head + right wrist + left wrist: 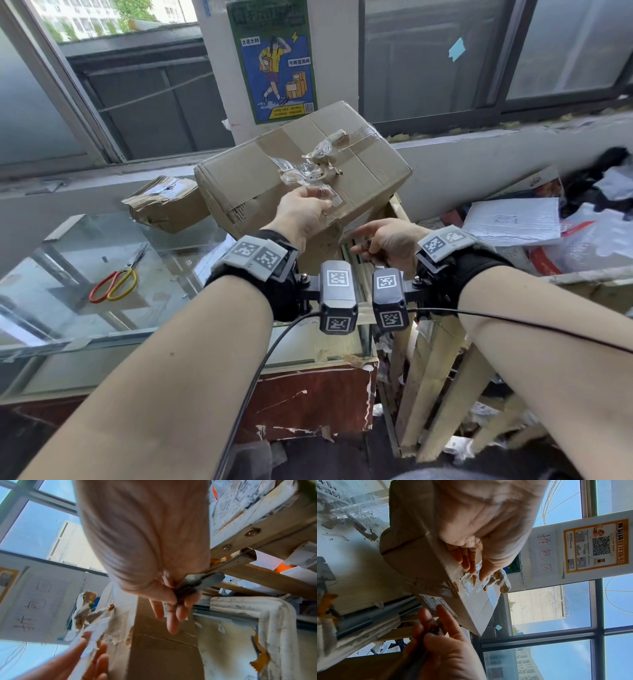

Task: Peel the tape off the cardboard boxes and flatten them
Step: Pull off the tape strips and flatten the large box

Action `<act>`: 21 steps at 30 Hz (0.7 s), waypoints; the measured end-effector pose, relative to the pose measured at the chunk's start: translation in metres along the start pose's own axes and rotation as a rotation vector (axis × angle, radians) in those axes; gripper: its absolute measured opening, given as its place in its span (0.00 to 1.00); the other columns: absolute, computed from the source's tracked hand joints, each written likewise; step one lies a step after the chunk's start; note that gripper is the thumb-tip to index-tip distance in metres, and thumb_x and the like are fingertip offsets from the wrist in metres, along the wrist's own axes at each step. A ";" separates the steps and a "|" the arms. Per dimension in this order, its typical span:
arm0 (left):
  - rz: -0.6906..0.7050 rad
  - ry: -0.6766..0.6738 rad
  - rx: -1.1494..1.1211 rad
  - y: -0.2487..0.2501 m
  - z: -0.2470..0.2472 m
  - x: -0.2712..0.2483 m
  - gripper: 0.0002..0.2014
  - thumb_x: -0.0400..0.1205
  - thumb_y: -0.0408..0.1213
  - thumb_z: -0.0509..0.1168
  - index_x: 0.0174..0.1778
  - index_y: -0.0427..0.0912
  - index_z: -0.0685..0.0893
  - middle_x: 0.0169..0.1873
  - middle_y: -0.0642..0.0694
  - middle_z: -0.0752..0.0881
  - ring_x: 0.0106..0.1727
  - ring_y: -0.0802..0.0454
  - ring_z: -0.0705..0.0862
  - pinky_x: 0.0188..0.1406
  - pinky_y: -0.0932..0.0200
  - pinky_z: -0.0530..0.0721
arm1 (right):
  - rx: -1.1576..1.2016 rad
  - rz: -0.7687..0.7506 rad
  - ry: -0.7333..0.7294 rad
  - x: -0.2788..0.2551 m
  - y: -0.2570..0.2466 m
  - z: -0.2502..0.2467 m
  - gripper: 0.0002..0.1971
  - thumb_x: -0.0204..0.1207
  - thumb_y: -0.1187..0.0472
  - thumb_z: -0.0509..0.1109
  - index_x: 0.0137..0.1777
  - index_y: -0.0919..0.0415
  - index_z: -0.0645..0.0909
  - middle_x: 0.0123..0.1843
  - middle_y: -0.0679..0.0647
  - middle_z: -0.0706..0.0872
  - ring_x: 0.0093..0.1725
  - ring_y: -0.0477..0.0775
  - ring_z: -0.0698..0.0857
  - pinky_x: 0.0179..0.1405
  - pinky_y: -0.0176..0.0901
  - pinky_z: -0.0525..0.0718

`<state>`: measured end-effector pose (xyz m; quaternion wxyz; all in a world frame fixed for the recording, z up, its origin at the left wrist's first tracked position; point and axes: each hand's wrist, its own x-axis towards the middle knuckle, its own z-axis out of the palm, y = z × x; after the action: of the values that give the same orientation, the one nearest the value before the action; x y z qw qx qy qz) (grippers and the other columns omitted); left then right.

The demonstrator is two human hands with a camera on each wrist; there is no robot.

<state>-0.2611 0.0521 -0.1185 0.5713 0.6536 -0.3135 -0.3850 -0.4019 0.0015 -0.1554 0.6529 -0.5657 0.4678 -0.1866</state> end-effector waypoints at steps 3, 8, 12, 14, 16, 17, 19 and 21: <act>0.013 0.043 -0.028 0.001 -0.001 -0.002 0.11 0.81 0.25 0.67 0.37 0.44 0.82 0.36 0.46 0.84 0.33 0.57 0.80 0.27 0.68 0.80 | -0.151 -0.010 0.022 -0.002 0.003 0.001 0.16 0.76 0.83 0.57 0.55 0.68 0.79 0.40 0.62 0.85 0.37 0.57 0.83 0.32 0.41 0.85; 0.044 0.120 -0.057 0.003 -0.003 -0.007 0.09 0.81 0.30 0.70 0.35 0.42 0.80 0.29 0.48 0.81 0.17 0.64 0.75 0.14 0.73 0.72 | -0.590 -0.338 0.401 0.014 -0.006 0.005 0.16 0.73 0.65 0.72 0.61 0.62 0.78 0.57 0.59 0.85 0.55 0.57 0.84 0.59 0.48 0.81; 0.051 0.164 -0.032 0.003 -0.012 -0.002 0.12 0.80 0.33 0.70 0.31 0.43 0.79 0.21 0.51 0.82 0.23 0.58 0.79 0.21 0.68 0.80 | -0.797 -0.641 0.499 0.017 -0.028 0.018 0.33 0.68 0.58 0.79 0.71 0.55 0.68 0.65 0.58 0.74 0.64 0.56 0.74 0.65 0.46 0.75; 0.041 0.164 0.006 0.005 -0.018 -0.001 0.12 0.79 0.34 0.71 0.30 0.43 0.81 0.26 0.48 0.84 0.31 0.52 0.82 0.38 0.59 0.86 | -0.903 -0.744 0.496 0.019 -0.039 0.028 0.43 0.65 0.55 0.82 0.77 0.50 0.63 0.70 0.59 0.67 0.70 0.57 0.66 0.71 0.48 0.70; 0.033 0.127 0.052 0.008 -0.023 -0.004 0.10 0.79 0.33 0.71 0.31 0.42 0.83 0.29 0.45 0.85 0.33 0.49 0.83 0.36 0.62 0.86 | -1.025 -0.792 0.451 0.022 -0.048 0.036 0.49 0.64 0.53 0.82 0.81 0.45 0.56 0.76 0.60 0.61 0.75 0.60 0.60 0.76 0.52 0.66; 0.030 0.101 0.071 0.010 -0.027 -0.006 0.08 0.79 0.32 0.71 0.33 0.41 0.84 0.29 0.45 0.85 0.31 0.51 0.83 0.29 0.67 0.84 | -1.090 -0.803 0.419 0.025 -0.053 0.041 0.49 0.66 0.53 0.80 0.82 0.43 0.54 0.79 0.59 0.58 0.77 0.62 0.57 0.78 0.53 0.63; 0.035 0.055 0.115 0.014 -0.031 -0.010 0.03 0.78 0.31 0.71 0.39 0.39 0.87 0.31 0.46 0.85 0.30 0.55 0.82 0.21 0.72 0.79 | -1.189 -0.825 0.359 0.029 -0.062 0.049 0.44 0.70 0.55 0.76 0.82 0.41 0.55 0.81 0.57 0.55 0.79 0.61 0.54 0.80 0.53 0.58; 0.072 0.036 0.163 0.016 -0.039 -0.010 0.05 0.78 0.33 0.72 0.47 0.36 0.89 0.37 0.47 0.87 0.34 0.57 0.81 0.26 0.75 0.78 | -1.260 -0.855 0.296 0.031 -0.070 0.055 0.33 0.73 0.56 0.74 0.78 0.43 0.67 0.82 0.53 0.58 0.80 0.60 0.54 0.80 0.51 0.56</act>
<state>-0.2325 0.0776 -0.0994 0.5351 0.6932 -0.3566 -0.3256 -0.3218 -0.0121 -0.1086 0.0098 -0.9308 0.3089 -0.1949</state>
